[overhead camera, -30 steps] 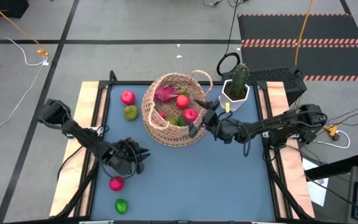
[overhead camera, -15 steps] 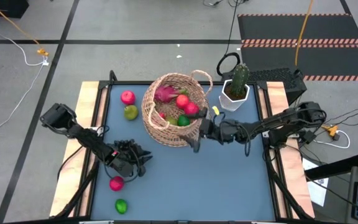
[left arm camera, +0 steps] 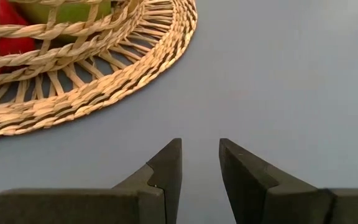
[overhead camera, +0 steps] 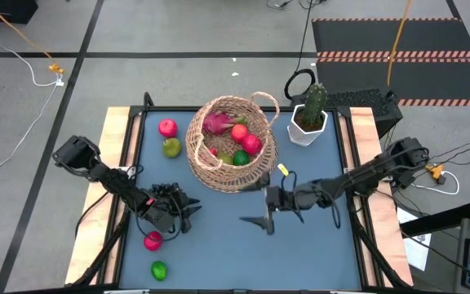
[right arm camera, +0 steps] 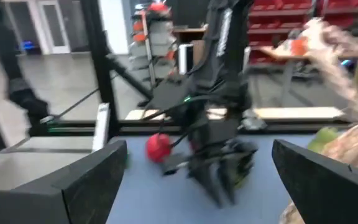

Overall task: Build produce basket
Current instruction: Put the grapes into the brown basket

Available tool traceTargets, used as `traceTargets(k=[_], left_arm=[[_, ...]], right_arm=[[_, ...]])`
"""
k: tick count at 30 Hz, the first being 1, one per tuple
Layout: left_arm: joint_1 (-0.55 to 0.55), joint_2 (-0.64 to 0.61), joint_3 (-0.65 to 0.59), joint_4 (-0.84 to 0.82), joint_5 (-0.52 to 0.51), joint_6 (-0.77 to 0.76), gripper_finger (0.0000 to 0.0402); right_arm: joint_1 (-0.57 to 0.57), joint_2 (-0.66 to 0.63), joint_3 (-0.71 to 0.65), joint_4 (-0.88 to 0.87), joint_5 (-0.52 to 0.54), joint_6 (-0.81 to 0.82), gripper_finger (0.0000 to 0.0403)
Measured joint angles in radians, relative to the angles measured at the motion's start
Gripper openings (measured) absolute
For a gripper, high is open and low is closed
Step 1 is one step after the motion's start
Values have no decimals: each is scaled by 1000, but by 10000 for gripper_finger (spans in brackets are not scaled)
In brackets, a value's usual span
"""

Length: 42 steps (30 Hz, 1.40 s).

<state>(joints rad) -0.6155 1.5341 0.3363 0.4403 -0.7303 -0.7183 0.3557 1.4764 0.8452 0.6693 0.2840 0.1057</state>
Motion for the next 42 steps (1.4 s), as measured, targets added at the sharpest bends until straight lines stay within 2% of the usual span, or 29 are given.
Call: traceTargets(k=[8,13,18,22,27,29,32,38,42], left_arm=[[2,0,0,-1,-3,-21,108],[2,0,0,7,4,-27,108],[1,-1,0,17,15,-30,108],[1,-5,0,72,117,-42,108],[-3,-52,0,97,262,-13,108],[-14,-77,0,96,291,-7,108],[-44,-112,0,96,294,46,108],[-83,-147,0,126,214,149,108],[-112,-147,0,134,213,285,108]], right_arm=[[151,0,0,33,-100,73,393],[215,30,0,96,-100,22,393],[223,115,-6,82,-97,22,393],[213,218,-15,139,-45,89,393],[190,354,-15,260,-33,134,393],[187,388,-16,248,41,161,393],[187,417,-16,219,138,219,393],[187,424,-16,241,138,270,393],[179,425,-16,339,139,222,393]])
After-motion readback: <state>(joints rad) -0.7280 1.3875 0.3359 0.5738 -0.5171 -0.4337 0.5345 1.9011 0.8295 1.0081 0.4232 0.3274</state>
